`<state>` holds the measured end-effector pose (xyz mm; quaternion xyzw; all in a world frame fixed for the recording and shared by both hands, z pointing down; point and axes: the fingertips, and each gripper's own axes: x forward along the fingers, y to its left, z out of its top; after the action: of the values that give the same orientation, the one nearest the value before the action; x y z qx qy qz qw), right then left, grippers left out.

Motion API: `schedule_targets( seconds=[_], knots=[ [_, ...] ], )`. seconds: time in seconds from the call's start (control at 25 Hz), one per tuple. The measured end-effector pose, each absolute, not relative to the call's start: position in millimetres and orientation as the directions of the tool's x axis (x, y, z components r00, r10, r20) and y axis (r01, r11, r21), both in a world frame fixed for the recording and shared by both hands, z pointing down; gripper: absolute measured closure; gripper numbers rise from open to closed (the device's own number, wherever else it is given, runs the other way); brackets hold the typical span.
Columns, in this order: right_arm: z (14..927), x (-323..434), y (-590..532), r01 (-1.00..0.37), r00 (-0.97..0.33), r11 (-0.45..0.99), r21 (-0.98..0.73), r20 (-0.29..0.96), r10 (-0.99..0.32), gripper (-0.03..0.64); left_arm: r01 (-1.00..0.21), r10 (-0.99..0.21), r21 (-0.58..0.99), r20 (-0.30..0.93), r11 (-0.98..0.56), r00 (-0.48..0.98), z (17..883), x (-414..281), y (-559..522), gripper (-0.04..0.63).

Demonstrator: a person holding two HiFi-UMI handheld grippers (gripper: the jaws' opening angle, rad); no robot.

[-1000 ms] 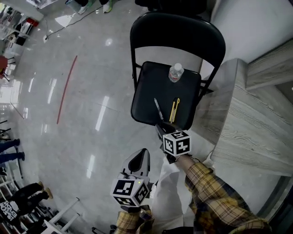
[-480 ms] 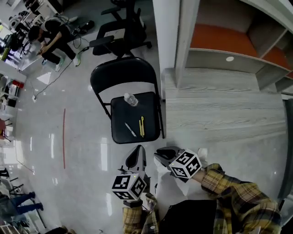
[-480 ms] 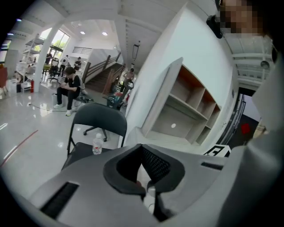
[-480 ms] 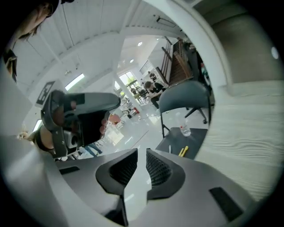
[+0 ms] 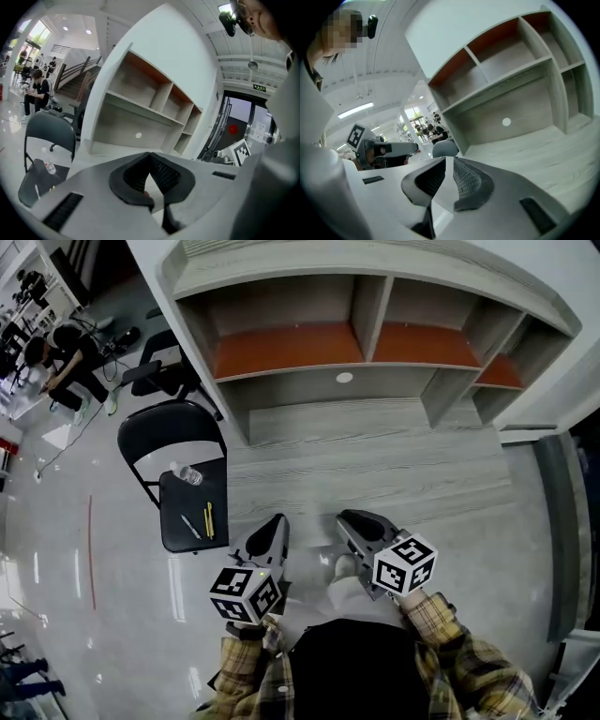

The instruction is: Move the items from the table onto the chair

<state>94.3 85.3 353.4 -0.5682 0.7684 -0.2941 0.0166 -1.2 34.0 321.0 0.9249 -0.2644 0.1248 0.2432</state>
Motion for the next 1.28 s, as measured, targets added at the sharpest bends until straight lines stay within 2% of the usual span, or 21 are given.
schedule_targets(
  seconds=[0.24,0.52,0.92,1.28],
  knots=[
    [303,174,121,-0.871,-0.308,0.191,-0.452,0.2,-0.93,0.558,-0.47,-0.374,0.358,0.308,-0.807,0.875,286,91,84,0.591],
    [261,201,141,-0.872,-0.275,0.202,-0.445,0.104,-0.956,0.574,-0.375,-0.279,0.331,0.302,-0.866,0.912,267,140,111,0.592],
    [216,200,134,-0.901,-0.244,0.198,-0.385,0.072,-0.967,0.594,-0.261,-0.194,0.351,0.216,-0.899,0.957,237,162,105,0.592],
    [209,199,111,-0.912,-0.242,0.198,-0.358,0.082,-0.967,0.598,-0.238,-0.179,0.35,0.193,-0.906,0.965,227,159,89,0.592]
  ],
)
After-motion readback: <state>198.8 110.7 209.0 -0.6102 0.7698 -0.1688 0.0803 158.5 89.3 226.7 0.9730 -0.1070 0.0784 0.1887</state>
